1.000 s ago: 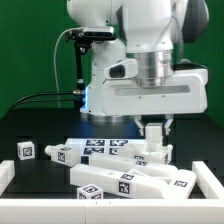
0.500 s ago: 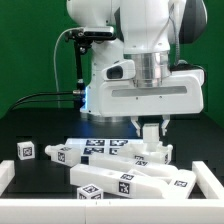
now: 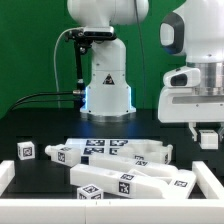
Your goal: Assemble chair
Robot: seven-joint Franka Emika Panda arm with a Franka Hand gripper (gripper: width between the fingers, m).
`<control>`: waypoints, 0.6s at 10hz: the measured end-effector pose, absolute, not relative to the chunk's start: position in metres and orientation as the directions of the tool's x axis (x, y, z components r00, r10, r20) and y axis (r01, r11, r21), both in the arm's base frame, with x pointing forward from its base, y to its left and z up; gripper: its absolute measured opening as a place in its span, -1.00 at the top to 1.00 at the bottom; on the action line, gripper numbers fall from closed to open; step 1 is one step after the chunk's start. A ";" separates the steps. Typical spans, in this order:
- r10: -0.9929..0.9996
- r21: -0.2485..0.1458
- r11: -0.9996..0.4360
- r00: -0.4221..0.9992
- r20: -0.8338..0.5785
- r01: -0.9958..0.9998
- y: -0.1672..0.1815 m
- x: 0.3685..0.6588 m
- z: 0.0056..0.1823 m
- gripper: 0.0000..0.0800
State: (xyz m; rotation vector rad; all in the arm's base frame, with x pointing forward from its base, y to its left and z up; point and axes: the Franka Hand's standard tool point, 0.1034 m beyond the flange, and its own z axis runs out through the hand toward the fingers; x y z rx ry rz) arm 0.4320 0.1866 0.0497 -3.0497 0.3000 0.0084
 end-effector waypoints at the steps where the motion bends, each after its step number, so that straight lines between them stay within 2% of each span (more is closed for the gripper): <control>1: -0.197 -0.076 -0.977 0.980 -0.014 -0.197 0.186 0.430 0.046 0.33; 3: -0.212 -0.060 -0.975 0.977 -0.037 -0.214 0.179 0.415 0.019 0.33; 4: -0.206 -0.057 -0.977 0.978 -0.035 -0.207 0.174 0.413 0.012 0.33; 6: -0.200 -0.055 -0.978 0.979 -0.031 -0.201 0.169 0.413 0.008 0.33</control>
Offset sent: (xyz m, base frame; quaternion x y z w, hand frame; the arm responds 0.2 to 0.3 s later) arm -0.0144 -0.0178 -0.0451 0.0079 0.0059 0.0216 0.9997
